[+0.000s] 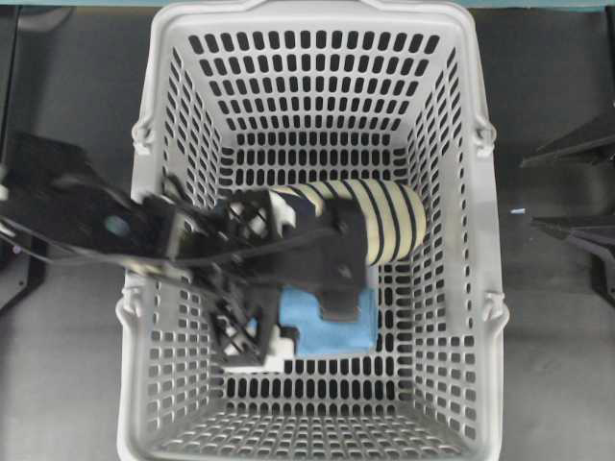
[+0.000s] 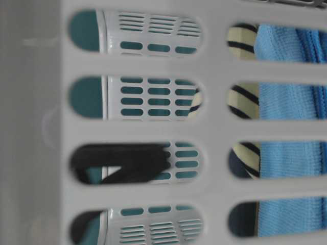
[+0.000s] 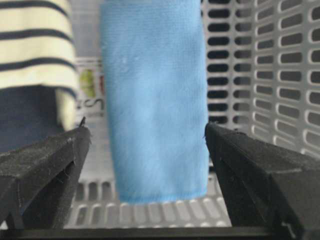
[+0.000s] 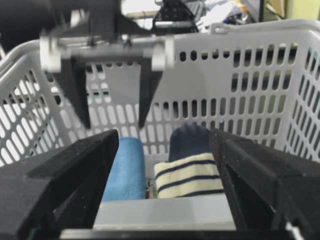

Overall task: Pick up the blue cloth from the shopping basket with the left arm.
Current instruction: 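Lower the open left gripper over the light-blue cloth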

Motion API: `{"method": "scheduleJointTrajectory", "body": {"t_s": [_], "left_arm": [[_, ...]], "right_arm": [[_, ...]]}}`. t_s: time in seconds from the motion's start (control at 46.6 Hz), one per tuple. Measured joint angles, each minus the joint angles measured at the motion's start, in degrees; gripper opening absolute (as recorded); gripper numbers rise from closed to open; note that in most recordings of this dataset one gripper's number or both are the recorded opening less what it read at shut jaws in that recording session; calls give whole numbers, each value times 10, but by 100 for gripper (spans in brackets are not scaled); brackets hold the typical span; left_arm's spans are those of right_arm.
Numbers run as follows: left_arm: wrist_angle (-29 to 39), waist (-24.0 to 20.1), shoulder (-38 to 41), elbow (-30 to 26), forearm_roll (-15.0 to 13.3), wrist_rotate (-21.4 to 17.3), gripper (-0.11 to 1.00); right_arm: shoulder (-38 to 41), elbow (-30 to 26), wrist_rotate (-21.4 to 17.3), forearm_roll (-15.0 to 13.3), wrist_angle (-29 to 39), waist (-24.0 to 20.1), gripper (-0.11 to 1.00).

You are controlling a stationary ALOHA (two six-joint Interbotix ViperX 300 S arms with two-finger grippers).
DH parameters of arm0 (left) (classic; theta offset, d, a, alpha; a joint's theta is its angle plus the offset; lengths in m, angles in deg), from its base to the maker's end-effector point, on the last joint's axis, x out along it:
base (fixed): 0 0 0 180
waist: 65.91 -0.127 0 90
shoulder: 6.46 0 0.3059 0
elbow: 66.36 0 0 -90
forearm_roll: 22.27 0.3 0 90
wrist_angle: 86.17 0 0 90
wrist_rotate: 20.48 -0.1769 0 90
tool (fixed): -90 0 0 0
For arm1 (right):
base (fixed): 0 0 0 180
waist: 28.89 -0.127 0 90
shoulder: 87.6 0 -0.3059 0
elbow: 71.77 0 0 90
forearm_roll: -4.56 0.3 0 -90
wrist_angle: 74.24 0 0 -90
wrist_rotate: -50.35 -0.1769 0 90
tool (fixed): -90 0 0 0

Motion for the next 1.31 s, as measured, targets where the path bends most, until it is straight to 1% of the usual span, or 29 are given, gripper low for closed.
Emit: {"method": "scheduleJointTrajectory", "body": {"t_s": [0.107,0.257,0.429,0.686,0.772,0.858,0.901,1.008,1.094,1.179,1.308], "left_arm": [[-10,1,36,-3,1,8,91],[-37,1,65,-3,1,15,91],[-63,1,91,17,0,18,91],[-73,1,98,24,0,19,90],[-73,1,98,24,0,18,88],[-73,1,98,24,1,14,76],[-73,1,98,24,1,13,65],[-72,3,97,24,0,10,33],[-72,4,91,23,1,8,14],[-63,5,80,18,0,7,13],[-37,5,53,-11,0,7,13]], "right_arm": [[0,0,0,0,0,0,72],[0,-1,0,0,0,-1,72],[0,4,-1,-1,0,0,72],[-1,8,-1,0,0,0,72],[-1,8,-1,0,0,0,72],[-2,9,-1,0,0,0,72],[-2,9,-1,0,0,-1,72],[-1,10,-2,0,0,0,72],[-1,11,-2,0,0,0,72],[-1,12,-2,0,0,0,72],[-3,11,-2,-1,0,0,72]]}}
